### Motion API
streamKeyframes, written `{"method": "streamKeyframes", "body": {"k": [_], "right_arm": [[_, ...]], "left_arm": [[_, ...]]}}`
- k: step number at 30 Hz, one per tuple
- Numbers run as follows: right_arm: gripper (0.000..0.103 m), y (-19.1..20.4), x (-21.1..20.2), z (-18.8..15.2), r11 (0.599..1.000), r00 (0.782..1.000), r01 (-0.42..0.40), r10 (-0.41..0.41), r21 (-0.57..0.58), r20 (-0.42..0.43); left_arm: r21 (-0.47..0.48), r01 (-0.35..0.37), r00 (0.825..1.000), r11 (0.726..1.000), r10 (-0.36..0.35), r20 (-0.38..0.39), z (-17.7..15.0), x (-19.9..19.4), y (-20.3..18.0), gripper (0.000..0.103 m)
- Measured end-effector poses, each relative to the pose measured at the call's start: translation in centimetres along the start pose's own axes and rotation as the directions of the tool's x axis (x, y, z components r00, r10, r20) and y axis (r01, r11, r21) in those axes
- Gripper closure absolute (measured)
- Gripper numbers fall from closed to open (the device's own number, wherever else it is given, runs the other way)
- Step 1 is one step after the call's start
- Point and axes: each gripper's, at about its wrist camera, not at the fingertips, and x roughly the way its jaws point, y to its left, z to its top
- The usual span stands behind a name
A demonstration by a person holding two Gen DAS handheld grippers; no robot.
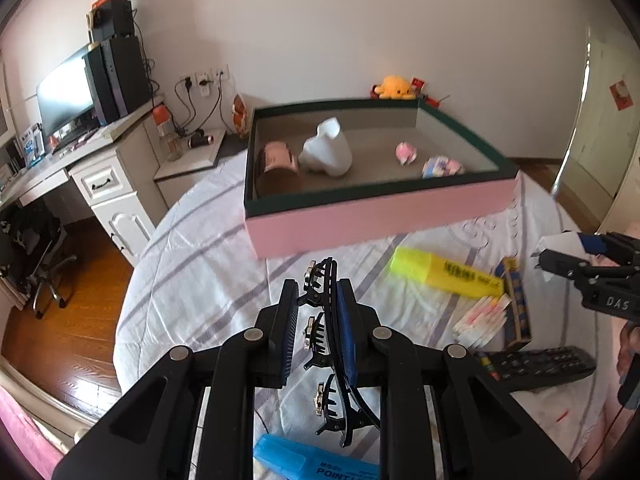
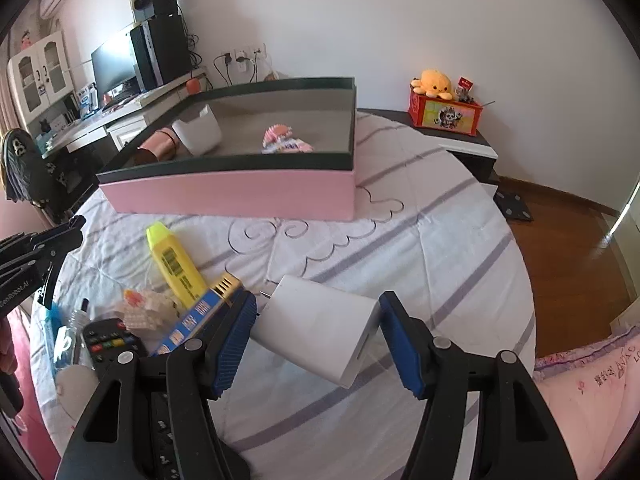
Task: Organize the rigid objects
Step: 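Grasp the black hair clip with the left tool while the right tool grasps the white paper block, then place the hair clip and white block into the pink box, opening both tools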
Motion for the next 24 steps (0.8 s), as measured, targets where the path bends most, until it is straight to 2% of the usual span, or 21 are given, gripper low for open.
{"method": "streamKeyframes", "body": {"k": [11,17,24], "right_arm": [[0.038,1.0,-3.7,3.8,0.999,0.993,-0.003,0.007,-0.036,0.114],[0.038,2.0,-5.5,7.0,0.997,0.982,-0.03,0.041,-0.065,0.182],[0.038,3.3,-5.4,10.5,0.993,0.975,-0.057,0.078,-0.105,0.21]], "left_arm": [[0.018,0.019,0.99,1.0,-0.021,0.139,4.6,-3.5,-1.3,0.084],[0.048,0.03,0.983,0.998,-0.038,0.179,7.0,-3.9,-2.5,0.084],[0.084,0.034,0.976,0.996,-0.051,0.21,10.2,-3.4,-3.4,0.084]]}}
